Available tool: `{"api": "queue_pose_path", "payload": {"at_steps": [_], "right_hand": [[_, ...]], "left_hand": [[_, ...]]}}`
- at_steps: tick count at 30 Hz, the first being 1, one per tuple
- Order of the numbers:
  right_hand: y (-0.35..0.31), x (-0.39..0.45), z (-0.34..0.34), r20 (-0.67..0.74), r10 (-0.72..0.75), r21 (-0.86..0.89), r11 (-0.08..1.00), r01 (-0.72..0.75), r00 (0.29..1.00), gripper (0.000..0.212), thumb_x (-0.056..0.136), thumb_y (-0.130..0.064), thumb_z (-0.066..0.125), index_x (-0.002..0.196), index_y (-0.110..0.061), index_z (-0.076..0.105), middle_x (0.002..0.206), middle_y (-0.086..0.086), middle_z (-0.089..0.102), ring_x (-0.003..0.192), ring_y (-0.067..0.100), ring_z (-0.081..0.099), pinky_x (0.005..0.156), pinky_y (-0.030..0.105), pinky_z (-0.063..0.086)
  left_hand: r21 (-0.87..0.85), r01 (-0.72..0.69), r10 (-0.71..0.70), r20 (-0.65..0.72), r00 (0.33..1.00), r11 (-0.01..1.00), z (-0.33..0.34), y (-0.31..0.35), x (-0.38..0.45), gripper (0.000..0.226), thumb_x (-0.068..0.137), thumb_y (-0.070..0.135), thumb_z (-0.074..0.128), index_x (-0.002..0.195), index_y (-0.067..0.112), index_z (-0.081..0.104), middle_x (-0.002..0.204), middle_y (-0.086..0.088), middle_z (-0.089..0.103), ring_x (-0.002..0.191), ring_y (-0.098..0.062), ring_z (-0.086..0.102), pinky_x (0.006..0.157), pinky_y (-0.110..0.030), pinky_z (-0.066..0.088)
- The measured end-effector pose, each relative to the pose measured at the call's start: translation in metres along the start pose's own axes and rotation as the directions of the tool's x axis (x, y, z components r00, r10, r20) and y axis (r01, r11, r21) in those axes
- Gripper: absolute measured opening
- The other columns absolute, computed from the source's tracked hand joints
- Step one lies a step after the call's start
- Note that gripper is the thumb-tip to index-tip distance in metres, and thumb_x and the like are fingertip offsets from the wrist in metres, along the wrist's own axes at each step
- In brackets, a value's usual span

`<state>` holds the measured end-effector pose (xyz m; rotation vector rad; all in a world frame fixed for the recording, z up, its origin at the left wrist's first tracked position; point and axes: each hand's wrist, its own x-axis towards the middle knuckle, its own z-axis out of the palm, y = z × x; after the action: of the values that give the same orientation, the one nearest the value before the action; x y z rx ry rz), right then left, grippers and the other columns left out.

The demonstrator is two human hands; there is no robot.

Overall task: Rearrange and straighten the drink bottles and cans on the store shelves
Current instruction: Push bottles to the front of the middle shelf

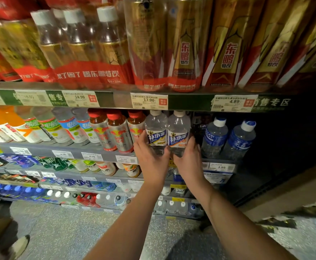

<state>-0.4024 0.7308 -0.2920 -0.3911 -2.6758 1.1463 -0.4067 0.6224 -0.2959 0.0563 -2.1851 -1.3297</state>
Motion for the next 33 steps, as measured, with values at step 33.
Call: {"api": "queue_pose_path", "payload": {"at_steps": [33], "right_hand": [[0.102, 0.008, -0.092, -0.169, 0.24, 0.49, 0.862, -0.13, 0.956, 0.078, 0.082, 0.001, 0.074, 0.145, -0.016, 0.031, 0.126, -0.004, 0.057, 0.109, 0.003, 0.057, 0.082, 0.001, 0.044]], "left_hand": [[-0.118, 0.263, -0.192, 0.421, 0.887, 0.958, 0.118, 0.069, -0.041, 0.082, 0.069, 0.022, 0.087, 0.136, 0.017, 0.04, 0.122, 0.002, 0.064, 0.107, -0.015, 0.063, 0.084, -0.03, 0.052]]}}
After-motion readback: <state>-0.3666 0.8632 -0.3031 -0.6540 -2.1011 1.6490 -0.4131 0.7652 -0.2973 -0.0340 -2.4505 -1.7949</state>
